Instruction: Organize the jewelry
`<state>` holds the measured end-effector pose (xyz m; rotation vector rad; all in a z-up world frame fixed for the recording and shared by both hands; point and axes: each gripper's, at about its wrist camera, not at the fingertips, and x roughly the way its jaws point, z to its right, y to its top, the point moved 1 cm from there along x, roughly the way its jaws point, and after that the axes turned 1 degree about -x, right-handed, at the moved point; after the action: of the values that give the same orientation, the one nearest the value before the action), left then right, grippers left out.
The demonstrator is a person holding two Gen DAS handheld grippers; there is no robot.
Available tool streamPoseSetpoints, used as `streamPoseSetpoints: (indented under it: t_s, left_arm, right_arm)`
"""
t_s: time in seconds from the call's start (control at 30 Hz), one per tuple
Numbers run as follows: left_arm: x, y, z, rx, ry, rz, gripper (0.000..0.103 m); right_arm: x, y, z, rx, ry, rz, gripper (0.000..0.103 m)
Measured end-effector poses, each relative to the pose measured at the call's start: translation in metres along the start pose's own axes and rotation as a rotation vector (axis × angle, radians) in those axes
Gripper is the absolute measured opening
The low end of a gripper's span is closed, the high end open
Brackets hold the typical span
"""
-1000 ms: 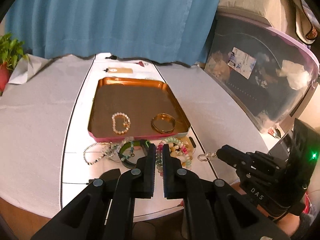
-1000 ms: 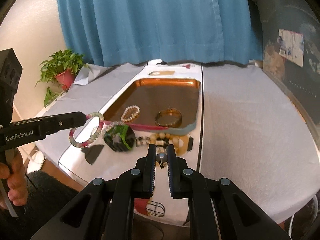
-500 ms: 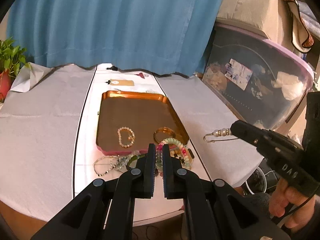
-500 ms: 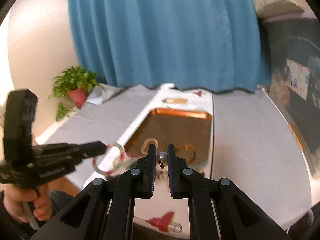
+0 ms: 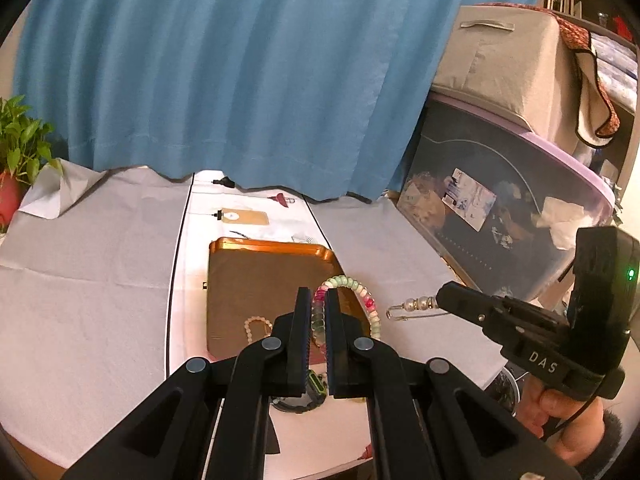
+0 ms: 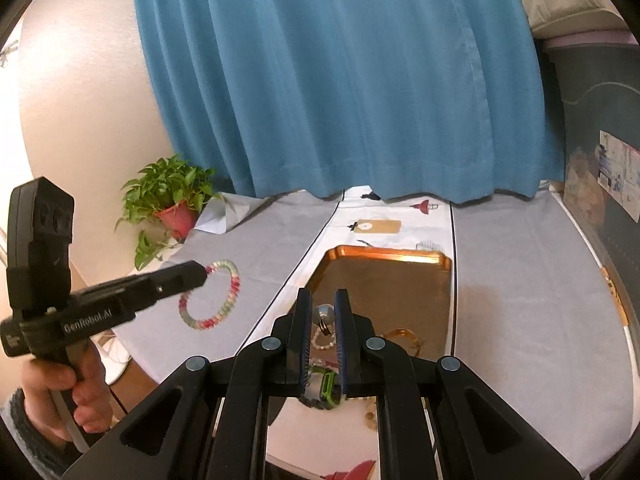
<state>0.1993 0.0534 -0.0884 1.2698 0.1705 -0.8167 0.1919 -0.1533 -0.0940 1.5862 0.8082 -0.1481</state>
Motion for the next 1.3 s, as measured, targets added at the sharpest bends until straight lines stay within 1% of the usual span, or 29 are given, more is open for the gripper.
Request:
streamPoseSetpoints:
  t_s: [0.07, 0.13, 0.2, 0.33, 0.4, 0.53, 0.63, 0.73, 0.77, 0.8, 0.83, 0.87, 0.93, 0.97, 1.0, 1.03, 1.1, 1.17, 1.23, 1.27, 1.3]
  left_arm:
    - [0.009, -0.001, -0.004, 0.001, 0.011, -0.009, 0.004]
    - [0.019, -0.006, -0.007, 0.008, 0.026, -0.024, 0.004]
    - [0.041, -0.020, -0.014, 0.002, 0.040, -0.069, 0.004]
    - [0.078, -0.047, -0.038, -0.080, 0.040, -0.155, 0.004]
    - [0.090, -0.054, -0.048, -0.106, 0.039, -0.174, 0.003]
    - [0.107, -0.050, -0.058, -0.108, 0.048, -0.181, 0.003]
    - [0.115, -0.035, -0.062, -0.098, 0.053, -0.160, 0.003]
    - [0.130, -0.021, -0.066, -0.059, 0.072, -0.164, 0.003]
    - [0.135, -0.020, -0.068, -0.051, 0.072, -0.177, 0.003]
    - [0.138, -0.022, -0.071, -0.042, 0.065, -0.207, 0.003]
    - [0.139, -0.026, -0.074, -0.036, 0.088, -0.230, 0.005]
    - [0.138, -0.030, -0.076, -0.030, 0.109, -0.244, 0.009]
    - [0.129, -0.049, -0.080, -0.021, 0.112, -0.275, 0.025]
    - [0.122, -0.063, -0.082, -0.031, 0.095, -0.288, 0.029]
    - [0.119, -0.072, -0.083, -0.039, 0.084, -0.301, 0.035]
    - [0.116, -0.080, -0.084, -0.045, 0.079, -0.317, 0.036]
    - [0.107, -0.097, -0.078, -0.033, 0.061, -0.323, 0.036]
    - [0.099, -0.110, -0.066, 0.017, 0.043, -0.325, 0.036]
    - [0.100, -0.118, -0.058, 0.050, 0.047, -0.332, 0.035]
    - [0.103, -0.122, -0.056, 0.055, 0.046, -0.346, 0.034]
    - [0.106, -0.123, -0.054, 0.062, 0.044, -0.351, 0.028]
  right_arm:
    - [0.006, -0.003, 0.002, -0.013, -0.018, -0.007, 0.012]
    - [0.017, -0.012, 0.004, -0.045, -0.055, -0.024, 0.012]
    - [0.031, -0.027, 0.011, -0.045, -0.076, -0.058, 0.012]
    - [0.057, -0.053, 0.033, 0.005, -0.073, -0.108, 0.012]
    - [0.070, -0.059, 0.042, 0.011, -0.077, -0.132, 0.012]
    - [0.088, -0.055, 0.058, 0.015, -0.085, -0.127, 0.012]
    - [0.103, -0.043, 0.069, 0.018, -0.090, -0.113, 0.012]
    - [0.124, -0.030, 0.080, 0.007, -0.095, -0.116, 0.012]
    - [0.130, -0.028, 0.083, 0.002, -0.098, -0.114, 0.012]
    - [0.136, -0.026, 0.087, 0.000, -0.098, -0.117, 0.012]
    - [0.140, -0.025, 0.089, 0.004, -0.097, -0.123, 0.012]
    - [0.144, -0.026, 0.091, 0.010, -0.096, -0.128, 0.012]
    - [0.144, -0.032, 0.091, 0.018, -0.095, -0.131, 0.012]
    - [0.143, -0.036, 0.091, 0.026, -0.091, -0.130, 0.012]
    - [0.141, -0.041, 0.090, 0.035, -0.085, -0.128, 0.012]
    - [0.139, -0.045, 0.088, 0.038, -0.085, -0.127, 0.012]
    - [0.134, -0.053, 0.083, 0.044, -0.077, -0.125, 0.012]
    - [0.124, -0.060, 0.076, 0.046, -0.069, -0.121, 0.012]
    - [0.106, -0.070, 0.069, 0.042, -0.066, -0.115, 0.012]
    - [0.097, -0.075, 0.066, 0.041, -0.068, -0.113, 0.012]
    - [0.088, -0.081, 0.064, 0.042, -0.072, -0.114, 0.012]
